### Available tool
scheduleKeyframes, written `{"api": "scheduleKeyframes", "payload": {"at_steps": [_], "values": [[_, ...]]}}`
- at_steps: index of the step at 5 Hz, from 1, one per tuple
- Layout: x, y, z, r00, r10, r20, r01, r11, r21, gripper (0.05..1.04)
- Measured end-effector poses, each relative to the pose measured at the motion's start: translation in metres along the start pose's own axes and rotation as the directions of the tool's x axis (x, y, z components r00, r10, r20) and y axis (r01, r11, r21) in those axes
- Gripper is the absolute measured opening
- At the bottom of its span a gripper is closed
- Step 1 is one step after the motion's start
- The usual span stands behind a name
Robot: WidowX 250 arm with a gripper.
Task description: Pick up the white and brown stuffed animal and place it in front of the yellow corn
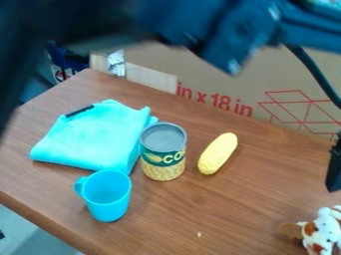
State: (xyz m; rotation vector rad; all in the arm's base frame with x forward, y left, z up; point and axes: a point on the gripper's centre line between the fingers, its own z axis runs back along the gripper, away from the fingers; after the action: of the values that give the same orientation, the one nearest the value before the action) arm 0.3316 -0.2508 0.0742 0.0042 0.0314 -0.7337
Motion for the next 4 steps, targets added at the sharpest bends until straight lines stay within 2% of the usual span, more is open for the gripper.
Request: {"api": "scheduleKeyframes", "payload": {"at_steps": [2,3,4], "values": [[0.000,-0.004,-0.034,0.990,-0.012,-0.140,0.005,0.999,-0.053,1.001],[-0.006,-0.001,-0.041,0.977,0.006,-0.211,-0.021,0.997,-0.071,0.949],[-0.008,0.002,-0.041,0.973,-0.001,-0.232,-0.019,0.996,-0.083,0.669]]}}
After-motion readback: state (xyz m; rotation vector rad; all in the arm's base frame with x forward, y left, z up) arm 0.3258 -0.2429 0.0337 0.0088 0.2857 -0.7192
